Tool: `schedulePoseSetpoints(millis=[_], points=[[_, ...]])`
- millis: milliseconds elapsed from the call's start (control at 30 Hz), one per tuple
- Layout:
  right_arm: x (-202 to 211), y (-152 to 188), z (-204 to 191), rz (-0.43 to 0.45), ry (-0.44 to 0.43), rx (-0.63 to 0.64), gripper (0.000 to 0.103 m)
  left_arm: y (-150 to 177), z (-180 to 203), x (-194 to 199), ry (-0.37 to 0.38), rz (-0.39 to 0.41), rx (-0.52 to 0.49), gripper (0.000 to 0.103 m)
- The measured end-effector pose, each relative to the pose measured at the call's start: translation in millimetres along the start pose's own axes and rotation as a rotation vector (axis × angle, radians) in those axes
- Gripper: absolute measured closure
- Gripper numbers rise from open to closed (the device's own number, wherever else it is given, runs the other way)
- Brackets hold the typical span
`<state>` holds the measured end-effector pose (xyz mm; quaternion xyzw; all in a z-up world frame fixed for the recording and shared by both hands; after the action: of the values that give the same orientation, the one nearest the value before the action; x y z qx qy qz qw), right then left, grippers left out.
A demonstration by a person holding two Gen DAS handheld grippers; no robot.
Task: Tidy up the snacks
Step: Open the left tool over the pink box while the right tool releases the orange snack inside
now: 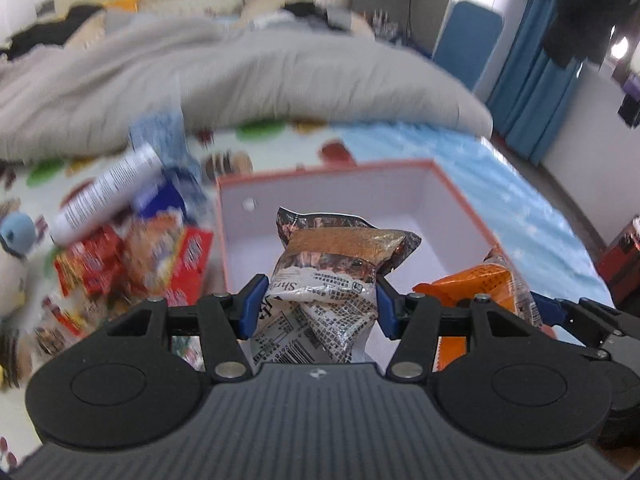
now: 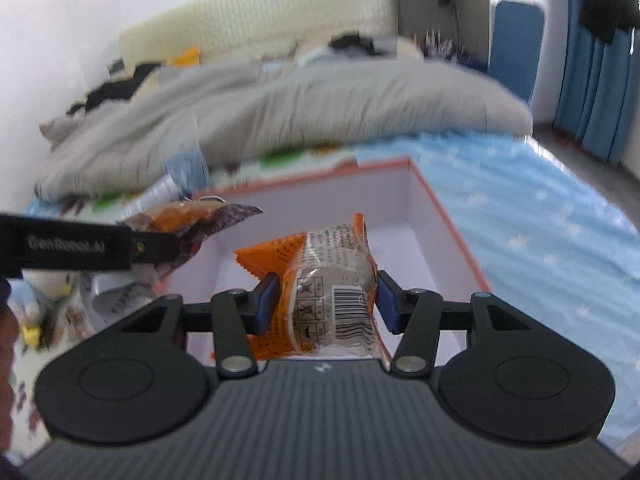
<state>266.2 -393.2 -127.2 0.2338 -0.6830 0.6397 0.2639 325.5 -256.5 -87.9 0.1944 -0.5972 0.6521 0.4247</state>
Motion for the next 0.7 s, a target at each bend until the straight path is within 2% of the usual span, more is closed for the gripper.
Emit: schedulePoseSetpoints(millis=[233, 367, 533, 700], points=[[-21.5, 18.9, 13.2, -0.084, -0.014, -0.012, 0.049, 9.9, 1.1, -28.3, -0.019, -0.056, -0.020, 0.041], [-22.6, 20.0, 15.1, -0.091, -0.013, -0.026, 0.046, 11.3, 2.3, -29.9, -0.015, -0.067, -0.018, 0.041], [-23.6, 18.1, 20.5, -0.099, 0.009, -0.038, 0.040, 11.5, 1.2, -27.8, -0.011, -0.066, -0.019, 0.030], [-12.5, 12.8, 23.0, -0.069, 0.005, -0.060, 0.040, 7.4, -4.5, -13.0, 0.010, -0.032, -0.007, 0.030]])
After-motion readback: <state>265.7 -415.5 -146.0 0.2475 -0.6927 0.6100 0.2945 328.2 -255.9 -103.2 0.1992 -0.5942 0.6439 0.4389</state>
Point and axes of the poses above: each gripper's, at about its wrist camera, not at the fingertips, and x roughly against the way its jaws point, z to its right, y to its underside, the point moved 4 cm from there along -x, roughly the way its jaws point, and after that the axes turned 7 degrees about x, right-handed, at the moved point
